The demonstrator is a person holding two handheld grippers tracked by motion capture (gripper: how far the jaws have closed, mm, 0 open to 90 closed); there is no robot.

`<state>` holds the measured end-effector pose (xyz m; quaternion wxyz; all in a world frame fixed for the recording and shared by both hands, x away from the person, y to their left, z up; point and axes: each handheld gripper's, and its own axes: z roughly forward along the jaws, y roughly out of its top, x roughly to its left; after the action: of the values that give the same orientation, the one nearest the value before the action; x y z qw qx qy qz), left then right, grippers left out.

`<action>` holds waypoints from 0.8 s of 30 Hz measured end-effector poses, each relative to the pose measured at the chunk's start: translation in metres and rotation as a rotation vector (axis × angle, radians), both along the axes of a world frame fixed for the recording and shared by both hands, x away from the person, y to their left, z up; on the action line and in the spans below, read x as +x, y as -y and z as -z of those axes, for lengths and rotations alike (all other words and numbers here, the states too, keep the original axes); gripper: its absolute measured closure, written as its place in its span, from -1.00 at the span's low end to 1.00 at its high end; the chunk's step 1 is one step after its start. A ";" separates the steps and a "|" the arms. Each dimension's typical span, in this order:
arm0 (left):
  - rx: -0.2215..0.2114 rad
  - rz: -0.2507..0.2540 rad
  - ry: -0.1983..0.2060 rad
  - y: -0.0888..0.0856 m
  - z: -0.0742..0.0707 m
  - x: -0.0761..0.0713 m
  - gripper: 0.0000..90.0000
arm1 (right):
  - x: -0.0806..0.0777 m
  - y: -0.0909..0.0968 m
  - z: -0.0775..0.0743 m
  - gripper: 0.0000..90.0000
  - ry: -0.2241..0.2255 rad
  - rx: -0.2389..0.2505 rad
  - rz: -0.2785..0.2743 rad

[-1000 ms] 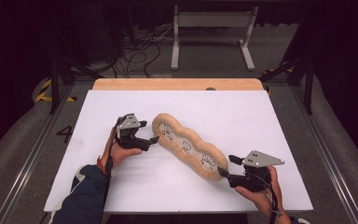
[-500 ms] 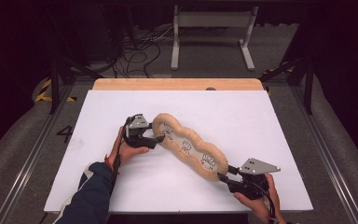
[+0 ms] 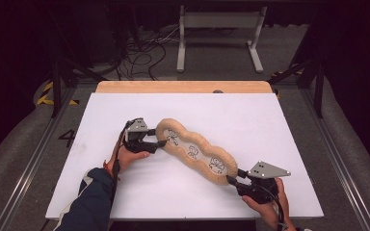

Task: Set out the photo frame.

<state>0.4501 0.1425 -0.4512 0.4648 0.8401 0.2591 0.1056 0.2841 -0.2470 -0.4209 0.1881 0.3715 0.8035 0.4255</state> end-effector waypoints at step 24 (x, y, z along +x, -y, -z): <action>0.018 -0.024 0.040 0.005 0.002 -0.009 -0.13 | 0.008 0.007 0.000 0.37 0.037 -0.001 0.044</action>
<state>0.4413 0.1371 -0.4535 0.4611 0.8386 0.2590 0.1302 0.2925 -0.2536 -0.4213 0.2123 0.3812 0.7916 0.4277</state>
